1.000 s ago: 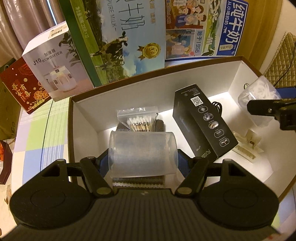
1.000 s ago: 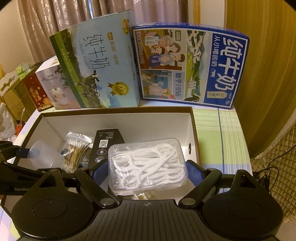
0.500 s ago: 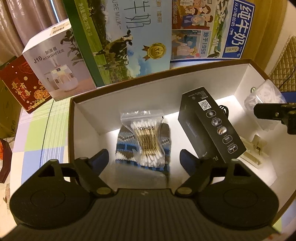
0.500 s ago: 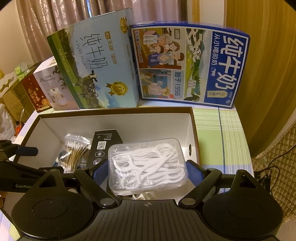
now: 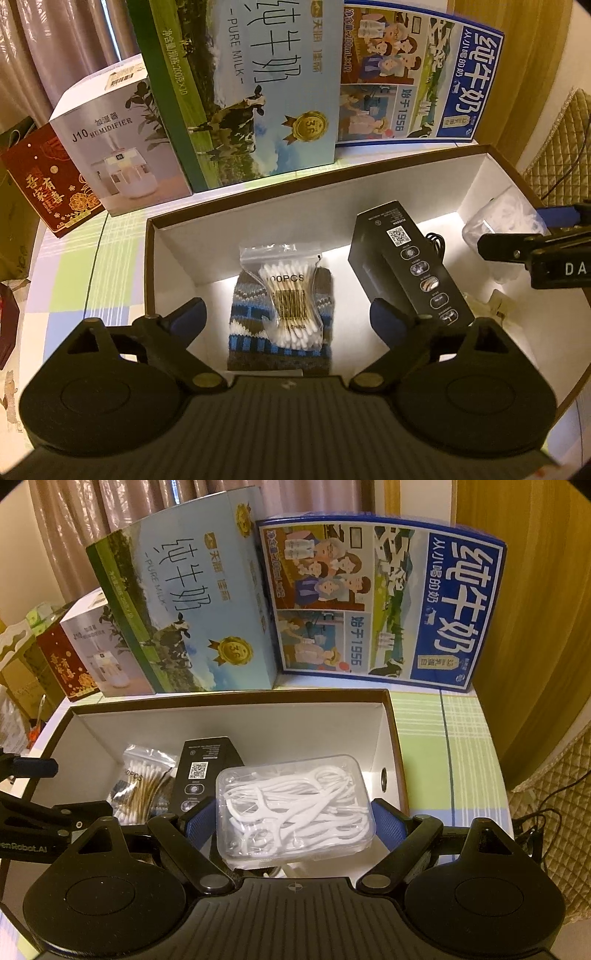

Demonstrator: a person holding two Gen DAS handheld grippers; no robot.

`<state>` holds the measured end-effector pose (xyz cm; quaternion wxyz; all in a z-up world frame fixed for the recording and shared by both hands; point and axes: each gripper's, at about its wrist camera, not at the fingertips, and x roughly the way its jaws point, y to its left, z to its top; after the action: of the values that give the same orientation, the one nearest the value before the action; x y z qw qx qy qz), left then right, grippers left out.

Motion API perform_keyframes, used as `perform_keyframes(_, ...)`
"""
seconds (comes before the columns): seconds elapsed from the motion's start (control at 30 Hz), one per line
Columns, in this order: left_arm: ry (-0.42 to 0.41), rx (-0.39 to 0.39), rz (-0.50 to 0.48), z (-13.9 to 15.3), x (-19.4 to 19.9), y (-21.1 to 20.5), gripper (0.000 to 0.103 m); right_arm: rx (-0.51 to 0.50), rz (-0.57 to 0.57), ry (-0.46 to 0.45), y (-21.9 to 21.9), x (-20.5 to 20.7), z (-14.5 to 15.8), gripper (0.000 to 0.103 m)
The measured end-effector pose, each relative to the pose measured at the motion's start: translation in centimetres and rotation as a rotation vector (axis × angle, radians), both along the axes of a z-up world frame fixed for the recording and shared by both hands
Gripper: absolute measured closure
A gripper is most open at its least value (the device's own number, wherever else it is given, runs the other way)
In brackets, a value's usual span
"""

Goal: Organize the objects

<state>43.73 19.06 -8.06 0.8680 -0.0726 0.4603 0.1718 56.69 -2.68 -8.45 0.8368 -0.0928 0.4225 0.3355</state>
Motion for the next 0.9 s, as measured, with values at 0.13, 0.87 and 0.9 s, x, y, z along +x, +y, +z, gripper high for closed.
perform_keyframes(0.13,-0.001,0.000,0.006,0.1,0.0,0.2,0.008,-0.006,0.001,0.000,0.3,0.2,-0.3,0.018)
perform_keyframes(0.87,-0.038,0.000,0.010,1.9,-1.0,-0.6,0.004,0.080,-0.003,-0.021,-1.1,-0.7,1.7,0.006)
perform_keyframes(0.9,-0.042,-0.002,0.008,2.2,-1.2,-0.8,0.003,0.079,-0.004,-0.020,-1.5,-1.0,1.9,0.005)
